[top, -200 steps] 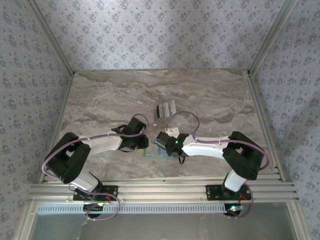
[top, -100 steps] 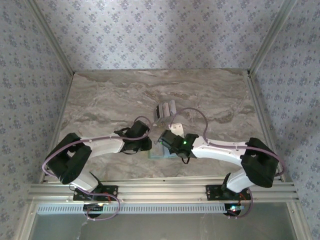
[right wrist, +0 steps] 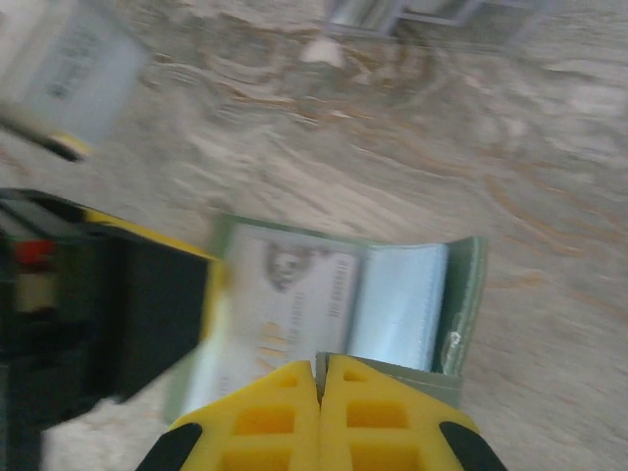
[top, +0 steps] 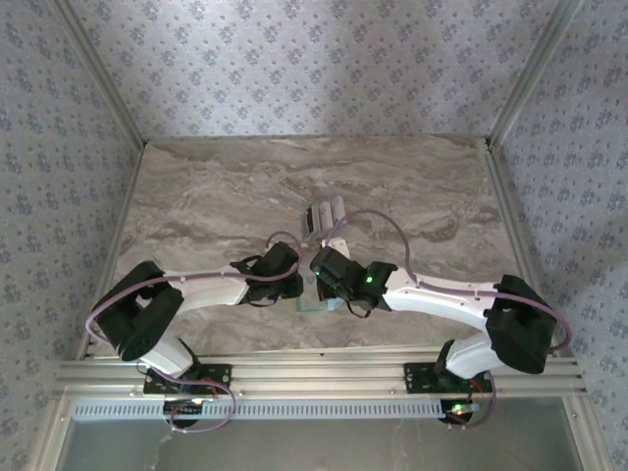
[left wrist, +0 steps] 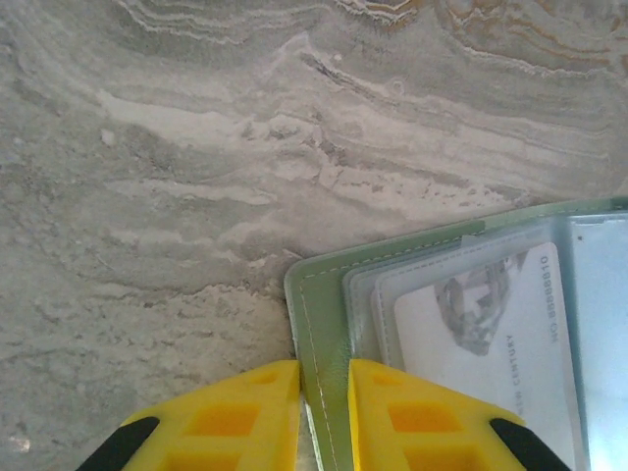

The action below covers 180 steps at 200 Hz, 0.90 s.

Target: Put the credit cards into the card holder

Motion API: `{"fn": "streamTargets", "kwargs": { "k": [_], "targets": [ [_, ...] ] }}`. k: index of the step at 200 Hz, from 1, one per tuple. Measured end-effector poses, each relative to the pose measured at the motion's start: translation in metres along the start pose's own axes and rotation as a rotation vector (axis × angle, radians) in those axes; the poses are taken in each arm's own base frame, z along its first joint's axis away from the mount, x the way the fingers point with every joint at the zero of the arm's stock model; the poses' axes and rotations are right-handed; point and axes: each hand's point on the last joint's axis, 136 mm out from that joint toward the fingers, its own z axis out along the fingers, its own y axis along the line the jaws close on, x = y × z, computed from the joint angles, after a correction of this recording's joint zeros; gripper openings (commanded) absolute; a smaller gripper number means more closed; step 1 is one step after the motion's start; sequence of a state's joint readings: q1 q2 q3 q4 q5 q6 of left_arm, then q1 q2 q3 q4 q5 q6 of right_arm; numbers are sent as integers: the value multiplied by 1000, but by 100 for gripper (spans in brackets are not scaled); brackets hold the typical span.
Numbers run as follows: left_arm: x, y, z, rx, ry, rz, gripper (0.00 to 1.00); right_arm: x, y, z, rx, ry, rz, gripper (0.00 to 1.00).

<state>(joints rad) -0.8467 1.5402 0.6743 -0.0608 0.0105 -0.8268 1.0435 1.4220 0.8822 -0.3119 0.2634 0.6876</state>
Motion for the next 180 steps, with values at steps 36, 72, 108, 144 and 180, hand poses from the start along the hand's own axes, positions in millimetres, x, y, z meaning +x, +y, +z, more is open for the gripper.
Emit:
{"fn": "streamTargets", "kwargs": {
  "k": [36,72,108,144,180],
  "targets": [
    [0,-4,0,14,-1,-19,27,-12,27,9,-155,-10,50,0],
    [9,-4,-8,53,17,-36,36,-7,37,27,-256,19,98,0],
    [12,7,-31,83,-12,-62,41,-1,38,38,-280,42,126,0],
    [16,27,-54,89,-52,-96,43,6,40,50,-274,67,127,9],
    [8,38,-86,103,-128,-127,47,25,52,80,-288,155,113,27]
  ]
}}
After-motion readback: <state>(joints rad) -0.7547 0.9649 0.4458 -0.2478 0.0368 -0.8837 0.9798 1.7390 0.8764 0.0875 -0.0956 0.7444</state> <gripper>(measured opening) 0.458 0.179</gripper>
